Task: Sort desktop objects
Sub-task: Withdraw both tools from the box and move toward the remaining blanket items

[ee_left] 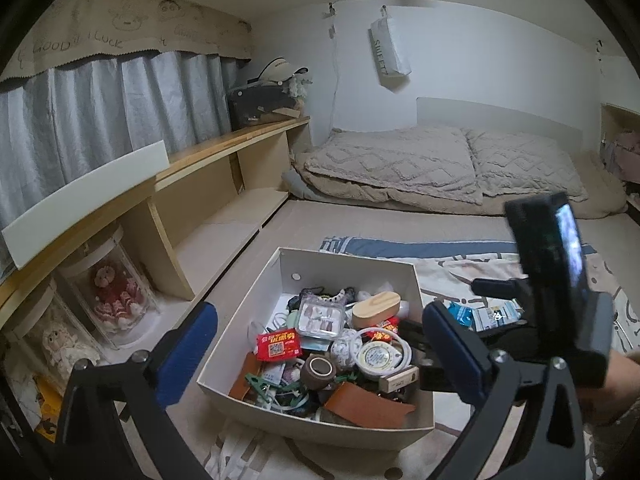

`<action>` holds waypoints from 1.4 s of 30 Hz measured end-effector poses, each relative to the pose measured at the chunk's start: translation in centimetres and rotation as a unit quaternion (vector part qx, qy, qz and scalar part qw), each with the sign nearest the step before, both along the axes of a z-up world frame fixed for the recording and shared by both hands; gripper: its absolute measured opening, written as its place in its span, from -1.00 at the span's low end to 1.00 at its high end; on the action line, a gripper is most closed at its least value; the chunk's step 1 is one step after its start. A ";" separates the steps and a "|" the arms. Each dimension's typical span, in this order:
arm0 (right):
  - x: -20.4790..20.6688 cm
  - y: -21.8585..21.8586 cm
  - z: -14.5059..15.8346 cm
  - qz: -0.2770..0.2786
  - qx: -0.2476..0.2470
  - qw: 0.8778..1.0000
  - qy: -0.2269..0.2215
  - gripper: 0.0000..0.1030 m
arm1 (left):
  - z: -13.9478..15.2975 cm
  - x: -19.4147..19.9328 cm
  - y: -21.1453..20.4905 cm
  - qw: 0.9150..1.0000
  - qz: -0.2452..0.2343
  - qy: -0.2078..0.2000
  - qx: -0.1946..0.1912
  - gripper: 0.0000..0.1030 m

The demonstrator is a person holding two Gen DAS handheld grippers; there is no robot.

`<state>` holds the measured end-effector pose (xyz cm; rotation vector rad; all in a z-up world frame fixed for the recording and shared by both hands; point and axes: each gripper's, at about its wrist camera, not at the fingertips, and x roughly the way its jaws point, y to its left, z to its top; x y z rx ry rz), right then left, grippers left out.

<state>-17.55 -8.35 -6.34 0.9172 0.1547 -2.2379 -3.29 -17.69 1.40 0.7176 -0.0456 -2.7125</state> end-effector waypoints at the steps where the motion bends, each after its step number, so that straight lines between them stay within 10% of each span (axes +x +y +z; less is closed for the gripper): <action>1: 0.1 0.4 0.2 -0.002 0.002 1.000 0.003 1.00 | 0.0 -0.1 0.2 1.000 -0.001 0.001 -0.001 1.00; 42: 1.9 20.9 2.6 -0.145 0.028 0.988 0.039 1.00 | -0.6 -5.3 11.4 0.996 -0.080 -0.022 -0.008 1.00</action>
